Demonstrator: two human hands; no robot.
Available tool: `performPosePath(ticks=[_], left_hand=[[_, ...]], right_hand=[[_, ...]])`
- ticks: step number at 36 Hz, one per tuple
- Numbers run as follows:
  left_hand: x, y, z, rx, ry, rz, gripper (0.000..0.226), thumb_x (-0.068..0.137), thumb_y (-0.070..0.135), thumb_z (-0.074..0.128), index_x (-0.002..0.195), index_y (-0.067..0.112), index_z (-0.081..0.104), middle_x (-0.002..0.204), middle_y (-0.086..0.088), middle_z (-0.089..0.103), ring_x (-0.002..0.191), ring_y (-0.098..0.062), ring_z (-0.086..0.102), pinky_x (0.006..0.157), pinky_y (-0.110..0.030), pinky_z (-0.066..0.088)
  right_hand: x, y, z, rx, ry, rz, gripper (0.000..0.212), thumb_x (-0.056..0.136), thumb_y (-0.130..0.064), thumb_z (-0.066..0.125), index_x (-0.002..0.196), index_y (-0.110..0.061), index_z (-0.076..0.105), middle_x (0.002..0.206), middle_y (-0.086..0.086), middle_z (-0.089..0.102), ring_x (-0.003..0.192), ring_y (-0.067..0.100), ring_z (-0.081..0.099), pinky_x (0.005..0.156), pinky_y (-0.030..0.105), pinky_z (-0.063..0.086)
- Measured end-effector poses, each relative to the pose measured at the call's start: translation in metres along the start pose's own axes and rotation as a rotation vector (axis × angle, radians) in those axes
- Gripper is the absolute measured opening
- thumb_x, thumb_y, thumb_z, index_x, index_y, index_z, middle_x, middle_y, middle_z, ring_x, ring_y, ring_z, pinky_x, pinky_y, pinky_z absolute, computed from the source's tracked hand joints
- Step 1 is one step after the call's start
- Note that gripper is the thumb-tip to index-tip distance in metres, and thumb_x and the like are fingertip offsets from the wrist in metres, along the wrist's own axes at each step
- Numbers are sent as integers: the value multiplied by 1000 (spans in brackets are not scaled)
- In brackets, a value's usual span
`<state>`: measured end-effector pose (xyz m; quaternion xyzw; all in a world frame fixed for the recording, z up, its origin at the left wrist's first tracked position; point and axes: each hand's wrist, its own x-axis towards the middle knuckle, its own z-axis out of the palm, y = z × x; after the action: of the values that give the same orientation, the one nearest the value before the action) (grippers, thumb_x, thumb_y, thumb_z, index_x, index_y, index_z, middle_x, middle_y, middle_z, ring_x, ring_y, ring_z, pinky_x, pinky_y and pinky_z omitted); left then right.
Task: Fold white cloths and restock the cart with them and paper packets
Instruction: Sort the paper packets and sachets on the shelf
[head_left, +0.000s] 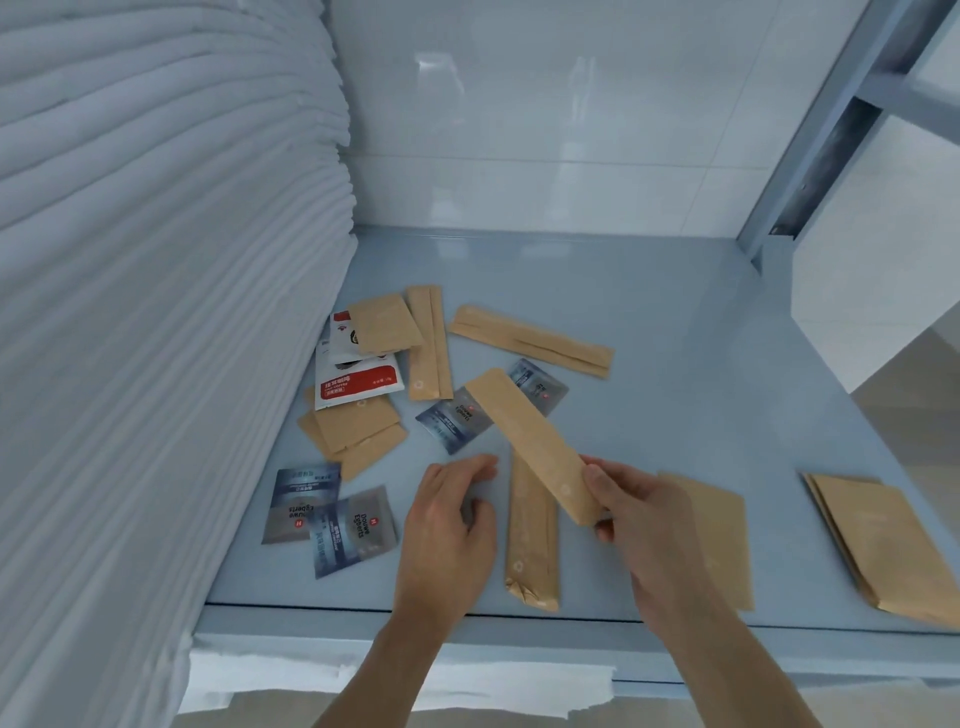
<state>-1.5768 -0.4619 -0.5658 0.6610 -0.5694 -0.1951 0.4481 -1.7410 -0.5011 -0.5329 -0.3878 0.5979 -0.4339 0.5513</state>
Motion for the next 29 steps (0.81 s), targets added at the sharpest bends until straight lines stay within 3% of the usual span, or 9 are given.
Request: performPosePath(ticks=[3, 5, 8, 11, 14, 18, 25, 29], left_hand=[[-2, 0, -1, -23, -28, 29, 44, 91, 2, 57, 129, 24, 61, 108, 11, 63, 108, -3, 56, 93, -15, 44], [-2, -1, 0, 5, -45, 63, 36, 95, 23, 55, 132, 24, 59, 108, 13, 62, 109, -4, 53, 94, -18, 42], [-2, 0, 0, 78, -96, 111, 44, 96, 46, 45, 131, 22, 60, 109, 14, 59, 110, -7, 50, 95, -24, 42], [-3, 0, 1, 148, -132, 179, 45, 97, 47, 44, 129, 21, 61, 110, 11, 58, 107, -10, 50, 95, -29, 40], [-3, 0, 3, 211, -155, 209, 48, 95, 50, 45, 126, 20, 64, 107, 8, 58, 104, -12, 50, 95, -27, 37], [-3, -3, 5, 277, -166, 241, 47, 91, 51, 51, 119, 18, 68, 101, 6, 57, 99, -15, 51, 92, -28, 38], [-3, -5, 6, 298, -195, 270, 42, 90, 51, 51, 120, 27, 69, 96, 9, 52, 96, -13, 47, 91, -28, 39], [-2, -5, 6, 248, -175, 239, 45, 91, 51, 48, 125, 27, 65, 96, 11, 52, 96, -11, 46, 92, -22, 34]], right_hand=[[-11, 3, 0, 6, -7, -18, 16, 92, -6, 65, 95, -17, 76, 76, -4, 76, 58, 0, 62, 50, 16, 46], [-20, 4, 2, 51, 0, -43, 17, 90, 0, 65, 100, -12, 72, 78, 2, 76, 58, 7, 63, 51, 18, 50], [-33, 9, 3, 70, 18, -109, 29, 86, 7, 67, 107, -13, 65, 81, 6, 75, 57, 17, 66, 49, 21, 52], [-42, 19, 2, 39, -11, -169, 39, 85, 9, 67, 110, -21, 63, 82, 7, 71, 60, 27, 68, 48, 27, 54], [-47, 32, 3, -98, -24, -198, 40, 86, 5, 65, 106, -29, 65, 78, 0, 69, 65, 21, 67, 54, 30, 57], [-48, 41, 3, -424, -30, -356, 32, 86, -8, 68, 100, -36, 63, 73, -7, 65, 68, 11, 60, 63, 18, 46], [-40, 34, 4, -743, -46, -451, 5, 85, -40, 58, 86, -40, 63, 94, -19, 41, 102, -7, 39, 74, 4, 36], [-17, 16, 8, -815, -4, -494, 7, 89, -25, 62, 92, -30, 66, 95, -17, 44, 97, 5, 45, 75, 3, 34]])
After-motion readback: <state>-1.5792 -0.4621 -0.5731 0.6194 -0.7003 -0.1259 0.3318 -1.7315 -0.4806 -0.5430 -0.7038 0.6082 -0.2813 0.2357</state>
